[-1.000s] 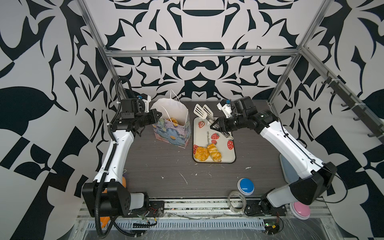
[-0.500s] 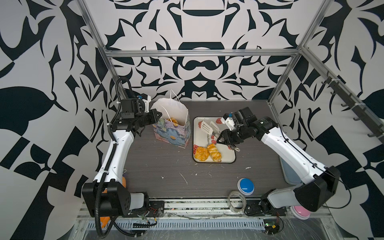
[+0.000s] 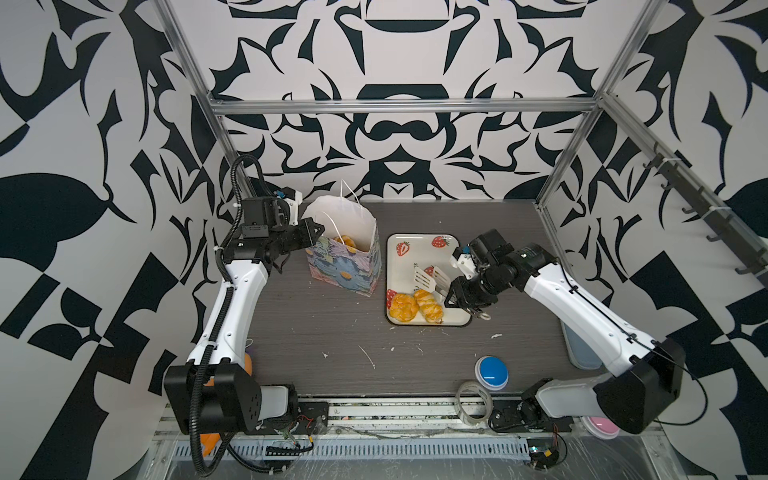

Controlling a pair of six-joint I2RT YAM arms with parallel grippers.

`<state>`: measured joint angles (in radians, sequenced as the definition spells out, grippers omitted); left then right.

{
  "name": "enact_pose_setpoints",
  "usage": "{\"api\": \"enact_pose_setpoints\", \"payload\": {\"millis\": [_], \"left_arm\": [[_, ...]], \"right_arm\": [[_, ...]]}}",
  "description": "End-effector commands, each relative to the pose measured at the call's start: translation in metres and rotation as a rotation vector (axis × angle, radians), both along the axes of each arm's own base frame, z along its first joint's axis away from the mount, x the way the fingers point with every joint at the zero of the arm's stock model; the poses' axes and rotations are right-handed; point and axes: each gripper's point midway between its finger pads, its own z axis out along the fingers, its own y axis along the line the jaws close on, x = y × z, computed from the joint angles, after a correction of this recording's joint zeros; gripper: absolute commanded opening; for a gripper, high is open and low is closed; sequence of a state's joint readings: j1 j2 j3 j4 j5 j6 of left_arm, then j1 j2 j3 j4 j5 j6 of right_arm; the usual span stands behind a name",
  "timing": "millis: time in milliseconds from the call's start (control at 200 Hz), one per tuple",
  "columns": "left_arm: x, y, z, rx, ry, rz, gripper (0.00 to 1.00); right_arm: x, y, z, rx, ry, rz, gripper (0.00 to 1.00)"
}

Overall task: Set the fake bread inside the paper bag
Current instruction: 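Withdraw the empty tongs with the right gripper back over the tray, then lower the tongs onto the twisted roll on the tray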

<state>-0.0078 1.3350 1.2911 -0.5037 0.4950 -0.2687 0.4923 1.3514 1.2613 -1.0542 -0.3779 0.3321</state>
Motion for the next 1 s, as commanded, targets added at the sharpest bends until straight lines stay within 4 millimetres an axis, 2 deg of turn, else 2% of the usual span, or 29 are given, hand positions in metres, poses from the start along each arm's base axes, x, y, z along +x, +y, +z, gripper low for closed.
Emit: {"api": "enact_pose_setpoints", "payload": {"millis": [0, 405, 995], "left_arm": [[-0.003, -0.005, -0.006, -0.022, 0.026, -0.018, 0.01], [-0.002, -0.005, -0.008, -0.025, 0.031, -0.018, 0.02], [-0.002, -0.006, -0.009, -0.026, 0.035, -0.020, 0.02]], "right_arm": [[-0.007, -0.011, -0.002, -0.040, 0.002, 0.003, 0.49], [-0.018, -0.022, -0.015, -0.099, 0.048, 0.004, 0.49], [-0.026, -0.021, -0.036, -0.132, 0.117, 0.033, 0.50]]}}
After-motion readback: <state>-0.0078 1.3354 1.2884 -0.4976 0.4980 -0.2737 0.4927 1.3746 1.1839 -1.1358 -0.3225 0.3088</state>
